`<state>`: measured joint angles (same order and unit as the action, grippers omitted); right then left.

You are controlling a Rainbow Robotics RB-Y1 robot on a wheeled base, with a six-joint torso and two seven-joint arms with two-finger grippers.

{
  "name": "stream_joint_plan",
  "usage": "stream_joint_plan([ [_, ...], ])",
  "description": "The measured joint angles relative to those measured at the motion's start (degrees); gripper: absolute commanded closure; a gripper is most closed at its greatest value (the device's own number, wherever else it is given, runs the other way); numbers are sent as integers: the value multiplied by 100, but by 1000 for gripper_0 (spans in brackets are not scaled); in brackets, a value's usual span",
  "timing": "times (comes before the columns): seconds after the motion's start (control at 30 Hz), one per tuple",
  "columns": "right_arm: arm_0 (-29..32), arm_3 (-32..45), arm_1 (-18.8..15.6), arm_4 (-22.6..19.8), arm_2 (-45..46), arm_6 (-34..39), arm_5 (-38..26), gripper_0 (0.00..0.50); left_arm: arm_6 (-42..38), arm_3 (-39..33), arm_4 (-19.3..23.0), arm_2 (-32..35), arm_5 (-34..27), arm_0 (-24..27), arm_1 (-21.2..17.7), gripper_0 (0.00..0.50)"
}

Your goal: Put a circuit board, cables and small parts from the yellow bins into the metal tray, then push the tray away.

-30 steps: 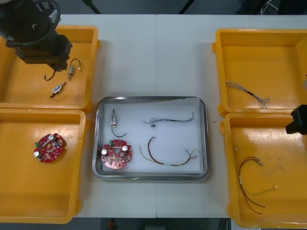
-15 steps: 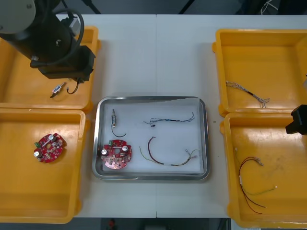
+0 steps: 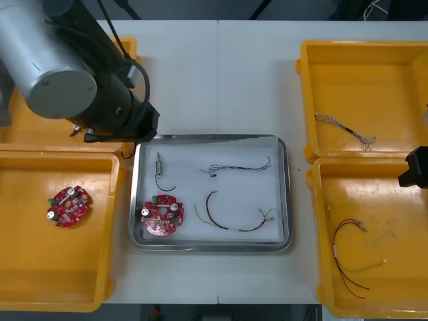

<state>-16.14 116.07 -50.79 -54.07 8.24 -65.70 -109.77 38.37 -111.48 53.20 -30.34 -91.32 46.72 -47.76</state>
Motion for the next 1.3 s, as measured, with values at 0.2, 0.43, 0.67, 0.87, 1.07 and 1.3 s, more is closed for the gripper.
stream_joint_plan([
  [0.2,0,1,0,0,0,0,0,0,0,-1,-844,-332,0,-68,454,500],
  [0.43,1,1,-1,1,0,0,0,0,-1,-1,-1437,-906,31,-131,793,500],
  [0.67,1,2,-1,1,0,0,0,0,-4,2,-2118,-1332,60,-248,1138,500],
  [0.87,1,2,-1,1,0,0,0,0,-7,169,-2408,-1460,137,-264,1381,500],
  [1.07,2,2,-1,1,0,0,0,0,-8,501,-2699,-1656,406,-264,1521,500],
  [1.3,2,2,-1,1,0,0,0,0,-8,567,-2766,-1793,428,-264,1525,500],
])
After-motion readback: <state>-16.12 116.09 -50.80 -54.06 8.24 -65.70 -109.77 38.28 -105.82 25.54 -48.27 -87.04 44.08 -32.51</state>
